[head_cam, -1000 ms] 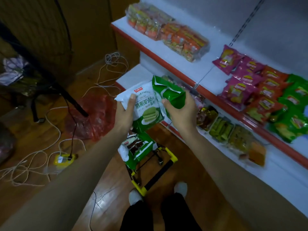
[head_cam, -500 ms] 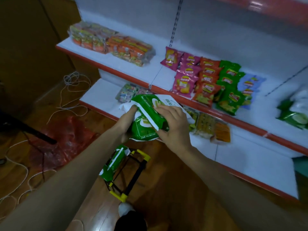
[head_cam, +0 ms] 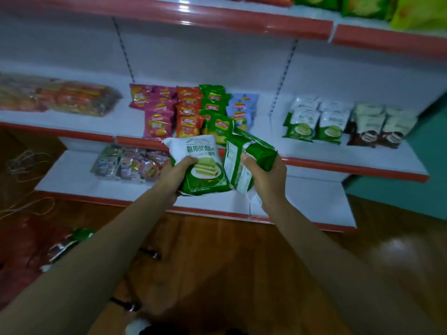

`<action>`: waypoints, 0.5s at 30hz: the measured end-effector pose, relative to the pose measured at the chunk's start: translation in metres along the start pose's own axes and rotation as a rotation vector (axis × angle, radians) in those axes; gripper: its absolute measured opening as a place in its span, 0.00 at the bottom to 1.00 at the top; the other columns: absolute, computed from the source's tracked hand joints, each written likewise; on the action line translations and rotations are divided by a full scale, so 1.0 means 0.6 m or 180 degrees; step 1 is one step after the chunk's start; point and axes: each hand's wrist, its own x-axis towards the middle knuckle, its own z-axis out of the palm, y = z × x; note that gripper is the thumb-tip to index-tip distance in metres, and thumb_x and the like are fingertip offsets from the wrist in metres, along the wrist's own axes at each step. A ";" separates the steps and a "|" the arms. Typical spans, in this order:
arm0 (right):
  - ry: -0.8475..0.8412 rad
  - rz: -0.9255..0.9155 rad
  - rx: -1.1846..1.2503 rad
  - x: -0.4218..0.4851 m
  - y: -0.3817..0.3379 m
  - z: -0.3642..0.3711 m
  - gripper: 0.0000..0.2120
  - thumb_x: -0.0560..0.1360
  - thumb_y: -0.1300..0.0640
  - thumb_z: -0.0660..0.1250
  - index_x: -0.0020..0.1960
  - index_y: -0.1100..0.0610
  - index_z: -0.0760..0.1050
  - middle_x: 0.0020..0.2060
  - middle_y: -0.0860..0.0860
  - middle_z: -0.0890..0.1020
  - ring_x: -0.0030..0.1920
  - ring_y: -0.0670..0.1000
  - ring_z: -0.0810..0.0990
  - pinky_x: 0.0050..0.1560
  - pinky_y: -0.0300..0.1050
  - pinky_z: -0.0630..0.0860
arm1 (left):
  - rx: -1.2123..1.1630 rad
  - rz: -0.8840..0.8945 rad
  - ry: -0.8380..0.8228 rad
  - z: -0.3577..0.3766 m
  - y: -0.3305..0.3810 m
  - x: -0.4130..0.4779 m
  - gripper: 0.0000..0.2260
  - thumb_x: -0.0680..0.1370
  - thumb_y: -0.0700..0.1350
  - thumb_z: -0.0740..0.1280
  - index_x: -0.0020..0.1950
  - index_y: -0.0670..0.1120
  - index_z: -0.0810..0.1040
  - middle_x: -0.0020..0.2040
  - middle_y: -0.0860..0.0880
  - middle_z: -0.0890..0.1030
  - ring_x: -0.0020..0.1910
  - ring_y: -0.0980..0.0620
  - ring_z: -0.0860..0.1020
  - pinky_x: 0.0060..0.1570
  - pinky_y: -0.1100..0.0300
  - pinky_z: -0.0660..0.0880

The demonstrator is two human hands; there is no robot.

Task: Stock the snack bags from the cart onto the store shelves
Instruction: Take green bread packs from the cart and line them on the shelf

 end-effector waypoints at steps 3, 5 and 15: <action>0.0144 0.0127 0.0062 0.018 0.001 -0.099 0.13 0.68 0.56 0.76 0.51 0.55 0.79 0.46 0.53 0.84 0.49 0.53 0.83 0.53 0.56 0.80 | 0.0145 0.0087 -0.0251 0.106 -0.008 -0.024 0.22 0.73 0.48 0.71 0.65 0.44 0.74 0.54 0.43 0.83 0.47 0.45 0.83 0.38 0.56 0.81; 0.0293 0.0202 0.0150 0.028 0.000 -0.156 0.13 0.68 0.58 0.76 0.51 0.54 0.78 0.46 0.53 0.83 0.48 0.52 0.82 0.51 0.53 0.80 | 0.0253 0.0173 -0.0381 0.171 -0.011 -0.039 0.22 0.72 0.49 0.72 0.64 0.45 0.74 0.53 0.44 0.83 0.47 0.45 0.83 0.43 0.53 0.81; 0.0878 0.0521 0.0725 0.092 0.014 -0.337 0.13 0.71 0.62 0.73 0.54 0.56 0.77 0.45 0.49 0.81 0.46 0.47 0.81 0.39 0.34 0.78 | 0.0671 0.0184 -0.0803 0.379 -0.028 -0.030 0.15 0.71 0.46 0.74 0.56 0.46 0.77 0.50 0.44 0.83 0.44 0.48 0.83 0.42 0.56 0.80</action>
